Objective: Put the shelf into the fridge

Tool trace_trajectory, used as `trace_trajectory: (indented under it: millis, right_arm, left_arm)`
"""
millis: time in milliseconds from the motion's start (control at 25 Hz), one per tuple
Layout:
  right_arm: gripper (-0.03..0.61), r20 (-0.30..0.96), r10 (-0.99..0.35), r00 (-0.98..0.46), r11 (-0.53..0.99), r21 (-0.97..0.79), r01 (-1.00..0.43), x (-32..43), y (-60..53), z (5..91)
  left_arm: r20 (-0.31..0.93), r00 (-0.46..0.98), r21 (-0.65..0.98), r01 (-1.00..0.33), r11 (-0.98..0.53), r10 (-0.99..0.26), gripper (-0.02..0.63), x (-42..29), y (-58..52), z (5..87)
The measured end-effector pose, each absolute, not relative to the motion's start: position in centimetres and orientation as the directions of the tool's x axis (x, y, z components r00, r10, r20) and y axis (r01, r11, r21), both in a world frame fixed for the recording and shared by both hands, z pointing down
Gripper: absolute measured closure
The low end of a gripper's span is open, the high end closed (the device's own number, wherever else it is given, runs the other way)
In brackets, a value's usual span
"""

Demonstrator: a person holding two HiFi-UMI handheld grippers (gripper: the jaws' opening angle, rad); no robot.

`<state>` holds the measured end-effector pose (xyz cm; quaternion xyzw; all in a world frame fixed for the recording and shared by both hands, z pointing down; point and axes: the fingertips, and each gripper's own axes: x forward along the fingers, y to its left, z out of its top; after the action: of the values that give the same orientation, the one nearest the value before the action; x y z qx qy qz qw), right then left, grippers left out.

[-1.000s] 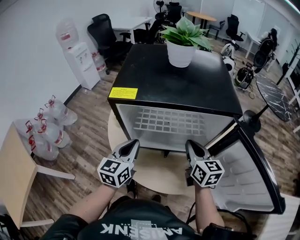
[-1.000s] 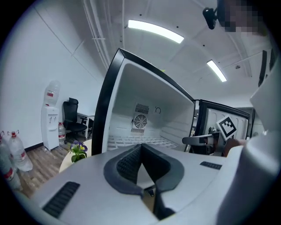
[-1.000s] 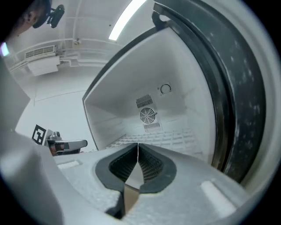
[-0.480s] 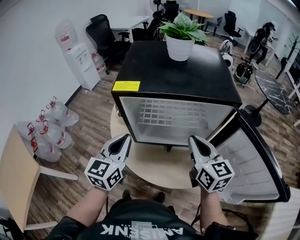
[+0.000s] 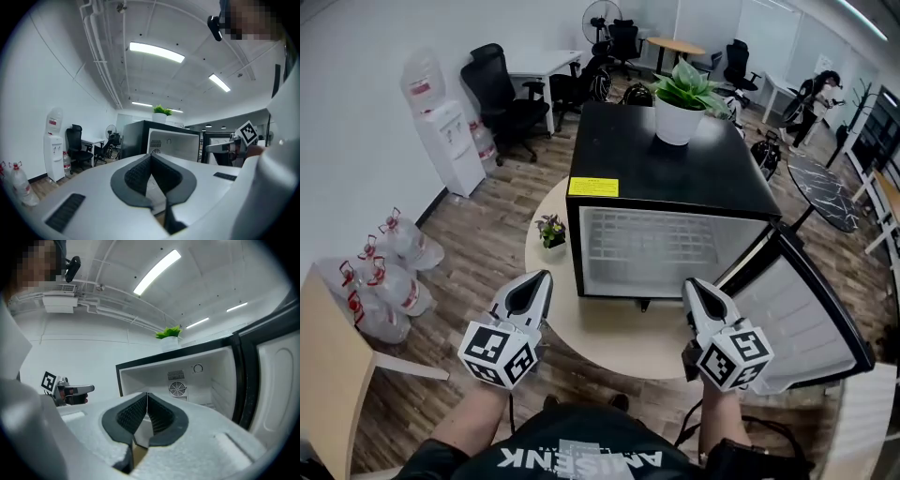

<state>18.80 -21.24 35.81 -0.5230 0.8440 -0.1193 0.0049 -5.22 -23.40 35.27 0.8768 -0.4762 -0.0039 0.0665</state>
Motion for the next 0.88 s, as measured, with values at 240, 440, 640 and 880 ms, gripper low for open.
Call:
trace_trajectory:
  millis: [240,440,640,880]
  right_arm:
    - [0.571,0.111,-0.9,-0.421,0.402,-0.159,-0.902,16.7,-20.8,34.2]
    - [0.572,0.12,-0.9,-0.419,0.401,-0.149,-0.904,15.6,-20.7,33.9]
    - [0.572,0.128,-0.906,-0.403,0.386,-0.134,-0.912,15.7,-21.0,33.7]
    - [0.572,0.128,-0.907,-0.402,0.381,-0.16,-0.911,15.9,-20.8,34.0]
  left_arm:
    - [0.021,0.581,0.099,-0.811,-0.576,-0.814,0.612,-7.5,-23.1,32.7]
    - [0.01,0.606,0.117,-0.79,-0.601,-0.795,0.612,-8.0,-23.0,32.1]
    - [0.032,0.604,0.141,-0.792,-0.594,-0.797,0.612,-8.5,-23.3,32.3]
    - [0.028,0.612,0.163,-0.783,-0.601,-0.79,0.612,-8.0,-23.1,32.3]
